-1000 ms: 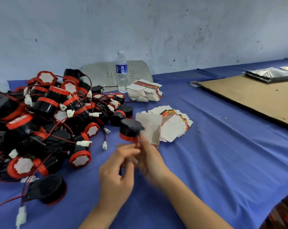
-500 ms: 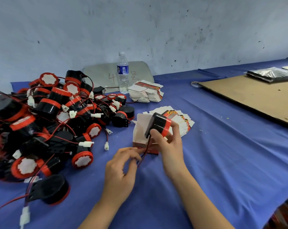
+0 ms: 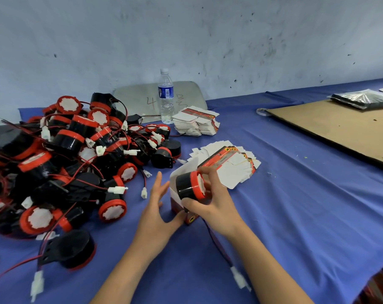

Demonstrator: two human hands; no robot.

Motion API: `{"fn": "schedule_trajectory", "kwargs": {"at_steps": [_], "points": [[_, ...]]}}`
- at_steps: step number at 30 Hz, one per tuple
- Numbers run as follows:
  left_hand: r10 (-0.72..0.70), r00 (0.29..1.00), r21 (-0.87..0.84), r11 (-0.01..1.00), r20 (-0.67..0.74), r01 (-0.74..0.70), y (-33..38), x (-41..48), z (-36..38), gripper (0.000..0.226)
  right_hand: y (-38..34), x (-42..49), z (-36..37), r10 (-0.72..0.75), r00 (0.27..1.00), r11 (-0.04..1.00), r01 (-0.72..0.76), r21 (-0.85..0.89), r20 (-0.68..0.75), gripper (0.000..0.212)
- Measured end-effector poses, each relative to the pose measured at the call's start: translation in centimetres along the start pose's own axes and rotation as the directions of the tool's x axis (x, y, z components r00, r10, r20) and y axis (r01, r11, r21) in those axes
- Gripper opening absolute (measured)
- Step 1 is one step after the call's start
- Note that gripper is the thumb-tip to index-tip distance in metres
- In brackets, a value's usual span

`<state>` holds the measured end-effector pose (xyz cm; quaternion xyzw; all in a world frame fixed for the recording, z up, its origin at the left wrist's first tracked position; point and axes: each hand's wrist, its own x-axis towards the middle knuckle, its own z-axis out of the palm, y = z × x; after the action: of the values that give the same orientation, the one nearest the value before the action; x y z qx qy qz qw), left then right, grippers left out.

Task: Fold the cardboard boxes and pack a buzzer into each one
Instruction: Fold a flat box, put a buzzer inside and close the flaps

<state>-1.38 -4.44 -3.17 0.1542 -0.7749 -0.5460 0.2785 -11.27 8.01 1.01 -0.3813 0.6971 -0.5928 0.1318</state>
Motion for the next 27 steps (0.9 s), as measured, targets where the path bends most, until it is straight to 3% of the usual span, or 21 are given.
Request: {"fn": "schedule_trajectory", "kwargs": {"at_steps": [3, 6, 8, 11, 13, 16, 20, 23, 27], "points": [[0.023, 0.997, 0.030, 0.999, 0.077, -0.025, 0.1, -0.3, 0.1, 0.109, 0.2, 0.0, -0.1, -0.003, 0.999, 1.000, 0.003, -0.009, 0.034, 0.060], [0.051, 0.998, 0.119, 0.991, 0.029, -0.054, 0.4, -0.2, 0.6, 0.108, 0.0, -0.1, 0.0, -0.092, 0.995, 0.996, 0.092, 0.023, 0.032, 0.061], [0.039, 0.999, 0.133, 0.990, -0.012, -0.037, 0.5, 0.0, 0.6, 0.103, 0.0, 0.0, -0.1, -0.195, 0.978, 0.976, 0.201, 0.088, -0.075, 0.066], [0.024, 0.999, 0.189, 0.982, -0.045, -0.015, 0.0, 0.1, 0.5, 0.102, -0.1, 0.4, -0.6, -0.175, 0.936, 0.950, 0.242, 0.197, -0.305, 0.075], [0.036, 0.998, 0.219, 0.975, -0.054, -0.023, -0.4, 0.2, 0.4, 0.104, 0.1, 0.5, -1.1, -0.177, 0.904, 0.962, 0.243, 0.126, -0.390, 0.077], [0.034, 0.998, 0.215, 0.976, -0.055, -0.021, -0.5, 0.4, 0.6, 0.105, 0.5, 0.5, -1.2, -0.250, 0.925, 0.968, 0.237, -0.077, -0.287, 0.062], [0.037, 0.998, 0.110, 0.993, -0.053, -0.031, -0.3, 0.4, 1.0, 0.108, 0.8, 0.2, -0.3, -0.297, 0.952, 0.866, 0.236, -0.440, -0.073, 0.059], [0.028, 0.998, 0.085, 0.996, -0.051, -0.023, -0.1, 0.2, 0.9, 0.110, 0.8, 0.2, -0.9, -0.305, 0.947, 0.818, 0.203, -0.537, -0.106, 0.059], [0.031, 0.998, 0.129, 0.991, -0.052, -0.024, 0.3, 0.1, 0.9, 0.108, 1.0, 0.3, -1.2, -0.239, 0.971, 0.773, 0.189, -0.606, -0.001, 0.056]]}}
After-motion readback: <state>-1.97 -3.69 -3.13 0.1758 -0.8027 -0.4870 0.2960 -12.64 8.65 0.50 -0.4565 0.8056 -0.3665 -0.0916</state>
